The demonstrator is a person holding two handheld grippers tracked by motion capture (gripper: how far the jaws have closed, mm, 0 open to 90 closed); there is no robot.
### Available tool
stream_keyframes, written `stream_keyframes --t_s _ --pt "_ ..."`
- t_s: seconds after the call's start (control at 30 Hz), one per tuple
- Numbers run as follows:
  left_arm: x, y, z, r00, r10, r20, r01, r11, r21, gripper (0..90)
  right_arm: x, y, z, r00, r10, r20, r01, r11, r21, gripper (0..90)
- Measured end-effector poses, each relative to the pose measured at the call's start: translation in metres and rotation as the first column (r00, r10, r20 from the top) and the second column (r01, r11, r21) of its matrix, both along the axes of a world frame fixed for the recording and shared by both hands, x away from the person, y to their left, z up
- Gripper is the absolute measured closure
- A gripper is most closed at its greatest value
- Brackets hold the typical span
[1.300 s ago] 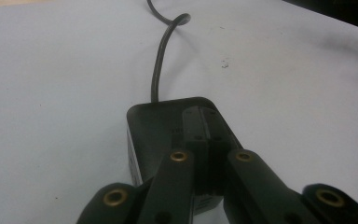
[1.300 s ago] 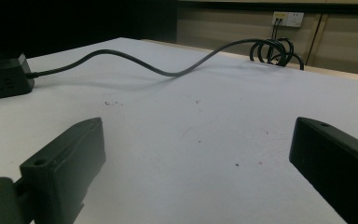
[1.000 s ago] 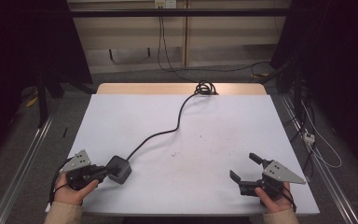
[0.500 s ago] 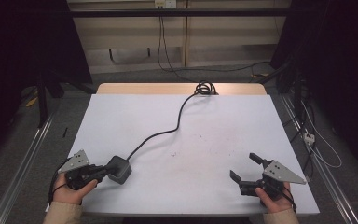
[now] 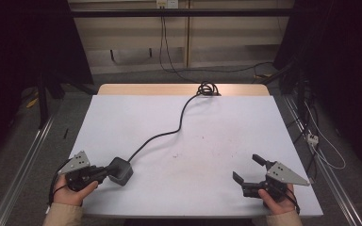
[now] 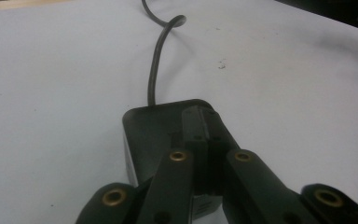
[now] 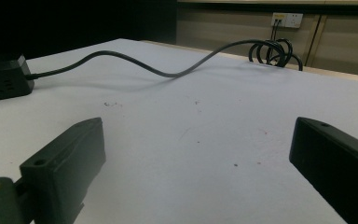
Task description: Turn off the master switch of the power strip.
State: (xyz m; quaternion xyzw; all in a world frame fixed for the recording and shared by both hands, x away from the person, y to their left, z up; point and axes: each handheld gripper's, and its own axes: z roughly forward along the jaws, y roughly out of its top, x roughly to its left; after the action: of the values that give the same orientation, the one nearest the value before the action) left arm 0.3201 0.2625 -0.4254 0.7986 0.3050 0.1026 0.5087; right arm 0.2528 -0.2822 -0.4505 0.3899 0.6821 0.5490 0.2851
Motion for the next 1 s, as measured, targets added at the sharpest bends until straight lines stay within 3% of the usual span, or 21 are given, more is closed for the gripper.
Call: stream_keyframes --t_s 1.0 --pt "-0.001 0.0017 0.0015 0.9999 -0.009 -0.008 0.009 0.9998 0.017 90.0 -0.0003 0.0006 0.0001 1.0 0.0 0.002 0.0 1.0 -0.001 3.0"
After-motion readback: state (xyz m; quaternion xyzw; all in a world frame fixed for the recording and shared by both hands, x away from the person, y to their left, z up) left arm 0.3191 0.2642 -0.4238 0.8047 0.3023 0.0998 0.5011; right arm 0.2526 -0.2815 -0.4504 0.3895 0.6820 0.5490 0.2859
